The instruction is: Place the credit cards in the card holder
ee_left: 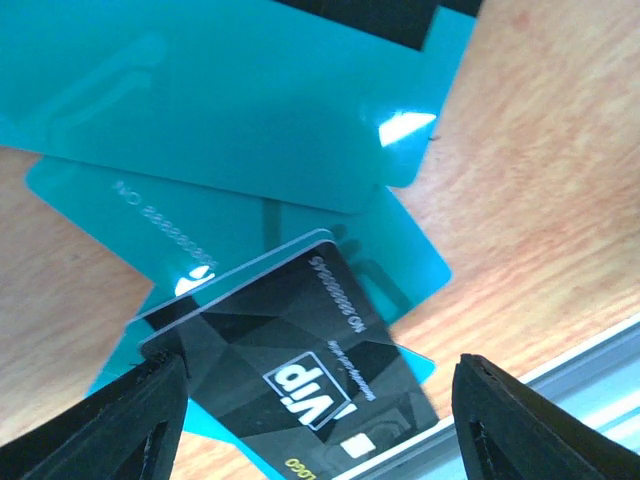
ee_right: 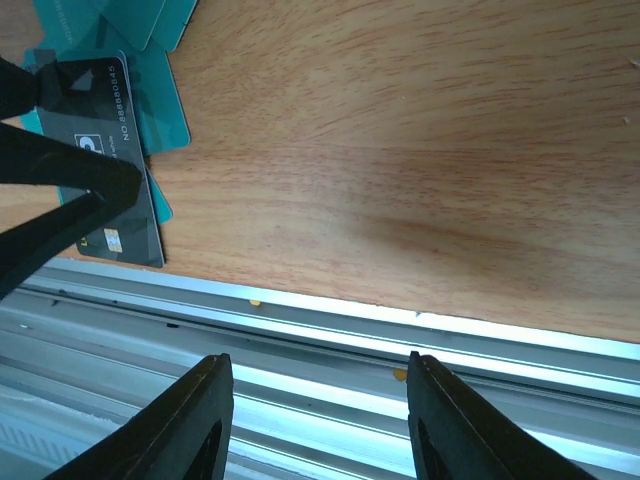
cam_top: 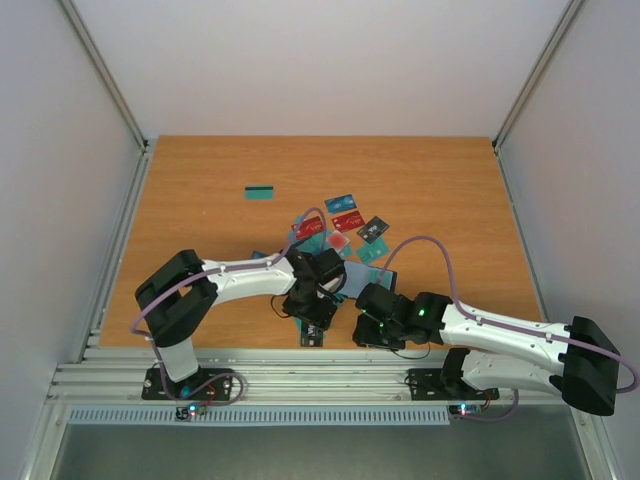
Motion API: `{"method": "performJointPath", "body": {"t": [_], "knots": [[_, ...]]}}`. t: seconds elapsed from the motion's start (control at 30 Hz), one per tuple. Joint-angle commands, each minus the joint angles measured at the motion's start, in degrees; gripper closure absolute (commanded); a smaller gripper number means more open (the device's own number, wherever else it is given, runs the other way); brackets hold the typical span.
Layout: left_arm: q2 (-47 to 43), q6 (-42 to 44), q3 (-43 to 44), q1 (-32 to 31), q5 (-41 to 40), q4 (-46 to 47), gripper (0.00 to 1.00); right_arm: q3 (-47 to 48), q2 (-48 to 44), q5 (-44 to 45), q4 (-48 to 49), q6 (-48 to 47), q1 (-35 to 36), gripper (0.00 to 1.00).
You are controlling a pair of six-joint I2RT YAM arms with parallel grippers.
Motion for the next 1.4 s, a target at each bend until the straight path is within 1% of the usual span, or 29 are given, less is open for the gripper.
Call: {"method": "performJointPath", "body": {"t": [0.0,0.23,0.3,0.43,0.57,0.7,0.97,1.23,1.37], "knots": [[-0.3,-2.1,0.7,-1.2,2.8,2.1,0.27,-0.1,-0.4,0.9,0.8,-0.3,-0.5,0.50],[-1.0,-4.2,-1.8,-2.0,5.4,4.8,0.27,-0.5,0.9,-0.4,2.7,0.0,-1.0,0.50],[-2.1,-4.6,-2.2,-2.1,3.9,4.3,0.27,-0.5,0.9,-0.5,2.7,0.2,-1.0,0.50],[-6.7,-6.0,-3.6,-2.1,-2.6,2.3,0.25,-0.8,0.6,-0.7,2.8,0.7,-0.9,0.50],[-8.2,-7.0,-5.2,-2.1,-4.4,1.9,0.25,-1.1,0.5,-0.9,3.0,1.2,-1.0,0.51],[-7.1,-7.2,-6.8,-2.1,-1.7,4.6,0.25,-0.9,1.0,-1.0,3.1,1.3,-1.0,0.50],[-4.7,-6.4,-6.6,-2.1,0.1,6.0,0.25,-0.3,1.6,-0.8,3.1,1.2,-1.0,0.51],[-2.4,-6.3,-5.4,-2.9,1.3,6.7,0.25,-0.6,1.5,-0.5,3.0,1.5,-1.0,0.51],[-0.9,-6.1,-3.7,-4.5,1.5,6.4,0.25,-0.6,1.4,-0.3,3.1,1.7,-1.0,0.50]]}}
